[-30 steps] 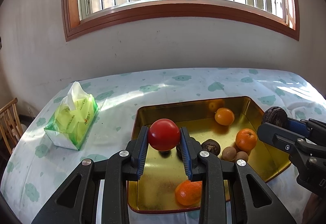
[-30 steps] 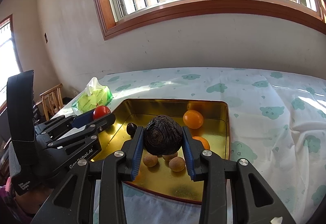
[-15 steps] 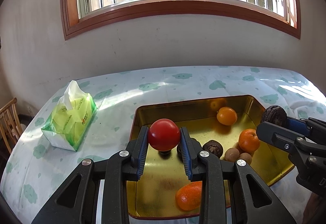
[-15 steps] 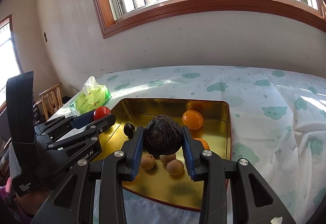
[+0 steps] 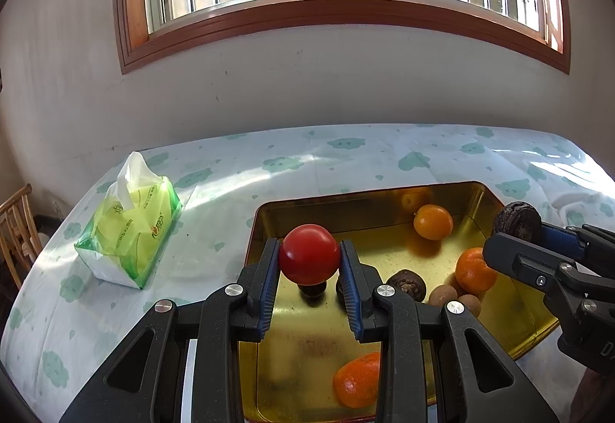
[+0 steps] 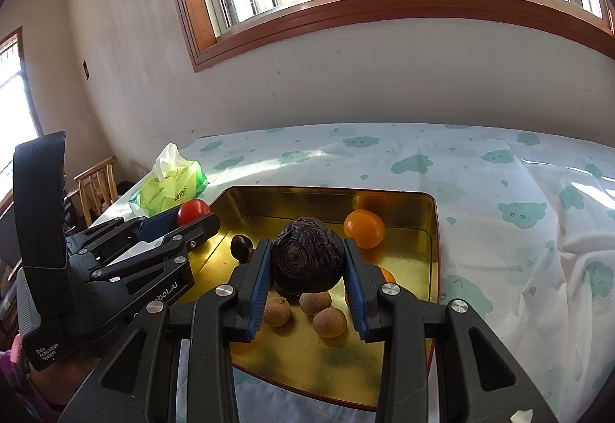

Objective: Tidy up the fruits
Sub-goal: 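Hold the dark fruit in the right tool and the tomato in the left tool above the tin, then open the right tool to drop the dark fruit while the left tool releases the tomato into the tin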

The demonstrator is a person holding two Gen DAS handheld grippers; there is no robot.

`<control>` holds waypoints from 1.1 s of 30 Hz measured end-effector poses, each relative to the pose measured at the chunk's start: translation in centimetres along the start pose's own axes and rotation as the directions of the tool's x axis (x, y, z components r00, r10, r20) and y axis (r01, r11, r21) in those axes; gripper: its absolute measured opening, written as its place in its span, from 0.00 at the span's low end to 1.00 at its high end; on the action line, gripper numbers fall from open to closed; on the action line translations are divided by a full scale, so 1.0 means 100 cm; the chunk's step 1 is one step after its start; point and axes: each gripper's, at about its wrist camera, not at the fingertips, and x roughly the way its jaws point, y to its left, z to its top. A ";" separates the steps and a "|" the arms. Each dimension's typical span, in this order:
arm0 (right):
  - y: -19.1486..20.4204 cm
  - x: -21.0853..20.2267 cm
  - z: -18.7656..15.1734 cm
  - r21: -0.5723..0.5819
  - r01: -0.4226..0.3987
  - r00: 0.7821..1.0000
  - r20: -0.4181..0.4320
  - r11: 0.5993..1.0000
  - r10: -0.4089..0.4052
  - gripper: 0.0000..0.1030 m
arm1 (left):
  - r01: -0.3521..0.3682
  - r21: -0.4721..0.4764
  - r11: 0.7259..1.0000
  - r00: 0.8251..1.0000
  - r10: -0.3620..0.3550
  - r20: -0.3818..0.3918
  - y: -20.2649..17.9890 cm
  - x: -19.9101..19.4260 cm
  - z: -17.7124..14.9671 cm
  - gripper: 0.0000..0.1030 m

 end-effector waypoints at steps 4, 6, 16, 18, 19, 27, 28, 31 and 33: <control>0.000 0.002 0.000 0.000 -0.002 1.000 -0.001 1.000 0.002 0.33 | -0.002 0.001 1.000 1.000 0.002 0.000 0.000 0.001 0.000 0.31; 0.000 0.004 0.000 0.000 -0.002 1.000 -0.002 1.000 0.002 0.33 | -0.001 -0.001 1.000 1.000 0.001 -0.001 0.000 0.002 0.000 0.31; -0.002 0.016 0.000 0.006 -0.006 1.000 -0.019 1.000 0.006 0.33 | -0.001 -0.001 1.000 1.000 0.001 -0.010 0.002 0.011 -0.001 0.31; -0.003 0.018 0.000 0.009 -0.006 1.000 -0.020 1.000 0.006 0.33 | -0.001 0.000 1.000 1.000 0.001 -0.012 0.001 0.012 -0.001 0.31; -0.004 0.019 0.000 0.010 -0.006 1.000 -0.021 1.000 0.006 0.33 | 0.000 0.001 1.000 1.000 0.000 -0.013 0.001 0.013 -0.001 0.31; -0.008 0.027 0.000 0.015 -0.009 1.000 -0.027 1.000 0.009 0.33 | 0.004 -0.002 1.000 1.000 -0.004 -0.022 0.000 0.020 -0.001 0.31; -0.008 0.028 0.000 0.014 -0.009 1.000 -0.028 1.000 0.009 0.33 | 0.003 -0.002 1.000 1.000 -0.003 -0.023 0.000 0.021 -0.001 0.31; -0.008 0.031 0.000 0.012 -0.012 1.000 -0.029 1.000 0.012 0.33 | 0.000 -0.006 1.000 1.000 0.000 -0.024 0.001 0.024 -0.001 0.31; -0.009 0.034 0.001 0.010 -0.015 0.999 -0.029 1.000 0.015 0.34 | -0.005 -0.006 1.000 1.000 0.005 -0.028 0.000 0.026 -0.001 0.35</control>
